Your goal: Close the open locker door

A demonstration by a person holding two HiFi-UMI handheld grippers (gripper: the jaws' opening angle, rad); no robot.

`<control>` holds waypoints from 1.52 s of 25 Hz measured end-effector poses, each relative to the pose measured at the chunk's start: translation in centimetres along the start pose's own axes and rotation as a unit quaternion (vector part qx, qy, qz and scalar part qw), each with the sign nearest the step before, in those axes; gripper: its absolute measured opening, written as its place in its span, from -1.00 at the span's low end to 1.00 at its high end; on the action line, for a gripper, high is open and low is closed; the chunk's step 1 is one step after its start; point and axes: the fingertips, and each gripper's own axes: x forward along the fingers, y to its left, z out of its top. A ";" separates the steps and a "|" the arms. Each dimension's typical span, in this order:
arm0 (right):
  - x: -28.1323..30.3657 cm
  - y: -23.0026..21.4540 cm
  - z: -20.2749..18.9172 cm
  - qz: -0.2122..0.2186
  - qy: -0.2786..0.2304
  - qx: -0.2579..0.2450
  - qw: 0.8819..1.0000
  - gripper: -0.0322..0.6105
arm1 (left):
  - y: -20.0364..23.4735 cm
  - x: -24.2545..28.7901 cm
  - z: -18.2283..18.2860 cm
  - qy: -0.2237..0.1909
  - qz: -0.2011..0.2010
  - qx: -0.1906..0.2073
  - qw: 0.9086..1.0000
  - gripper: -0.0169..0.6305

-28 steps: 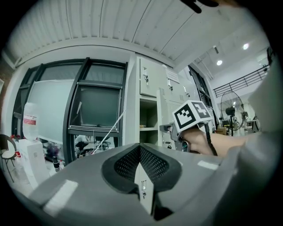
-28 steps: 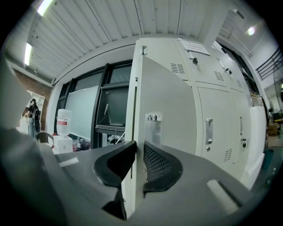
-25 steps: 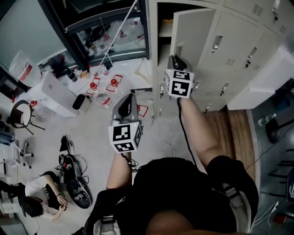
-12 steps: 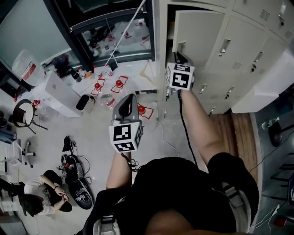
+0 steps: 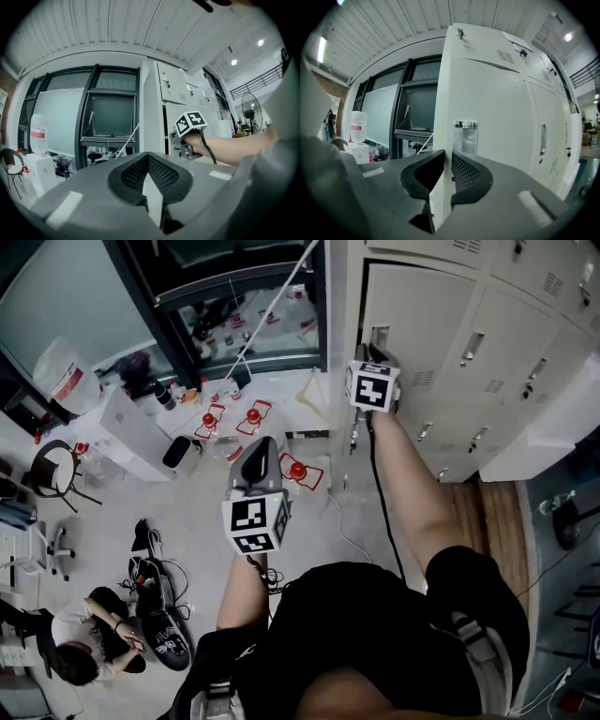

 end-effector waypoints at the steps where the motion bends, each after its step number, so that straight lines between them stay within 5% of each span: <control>1: 0.3 0.0 0.0 -0.001 0.002 0.000 1.000 -0.71 | 0.2 0.0 -0.1 0.001 0.000 0.000 1.000 -0.95; 11: 3.2 0.0 0.4 -0.001 0.014 -0.001 1.000 -0.73 | 1.0 0.3 -0.2 0.004 0.002 0.006 1.000 -0.95; 17: 4.9 -1.5 -1.3 0.008 0.042 0.046 0.998 -0.87 | 1.1 0.6 -0.1 0.004 0.003 0.013 1.000 -0.95; 23: 4.1 -1.9 -2.0 0.016 0.033 0.028 0.999 -0.87 | 0.5 0.9 -0.3 0.006 0.001 0.012 1.000 -0.95; 38: -14.2 -6.4 3.7 0.086 -0.136 0.008 0.987 -0.87 | -9.8 5.2 0.5 0.006 -0.051 -0.010 0.999 -0.95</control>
